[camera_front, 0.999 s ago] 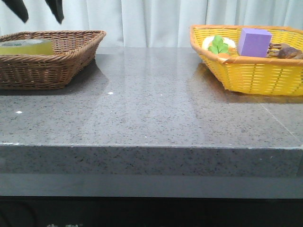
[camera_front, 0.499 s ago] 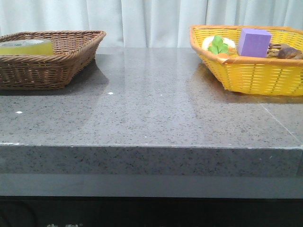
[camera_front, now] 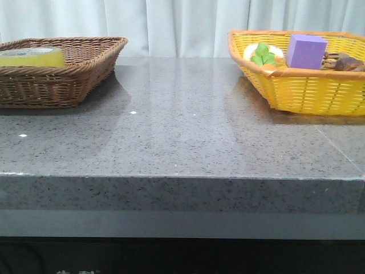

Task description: Transfer tape with both arms

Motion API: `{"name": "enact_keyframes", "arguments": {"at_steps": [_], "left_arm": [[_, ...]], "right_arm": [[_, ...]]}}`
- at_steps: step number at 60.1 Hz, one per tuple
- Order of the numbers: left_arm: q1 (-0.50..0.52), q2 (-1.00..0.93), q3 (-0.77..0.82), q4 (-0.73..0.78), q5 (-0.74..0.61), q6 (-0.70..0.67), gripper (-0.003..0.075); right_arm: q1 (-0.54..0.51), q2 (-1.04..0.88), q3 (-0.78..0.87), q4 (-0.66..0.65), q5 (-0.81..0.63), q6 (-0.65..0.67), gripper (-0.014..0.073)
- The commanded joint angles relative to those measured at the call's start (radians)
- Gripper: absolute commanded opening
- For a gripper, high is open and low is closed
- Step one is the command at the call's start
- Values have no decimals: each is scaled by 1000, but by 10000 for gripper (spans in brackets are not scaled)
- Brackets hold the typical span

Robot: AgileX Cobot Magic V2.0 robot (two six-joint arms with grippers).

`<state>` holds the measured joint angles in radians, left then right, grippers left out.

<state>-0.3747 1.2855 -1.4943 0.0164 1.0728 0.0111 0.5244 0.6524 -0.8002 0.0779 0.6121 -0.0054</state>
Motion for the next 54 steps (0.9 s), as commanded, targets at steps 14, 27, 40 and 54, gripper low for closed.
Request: {"name": "enact_keyframes", "arguments": {"at_steps": [14,27,40,54], "left_arm": [[-11,-317,331,-37,-230,48,493],[-11,-485,538,-37,-359,48,492],[-11,-556,631,-37,-403,48,492],[-11,-556,631,-37,-417,48,376]], "right_arm": [[-6,-2,-23,2,-72,-10,423],[-6,-2,-23,2,-72,-10,423],[-6,-2,-23,3,-72,-10,423],[-6,-2,-23,3,-66,-10,344]]}}
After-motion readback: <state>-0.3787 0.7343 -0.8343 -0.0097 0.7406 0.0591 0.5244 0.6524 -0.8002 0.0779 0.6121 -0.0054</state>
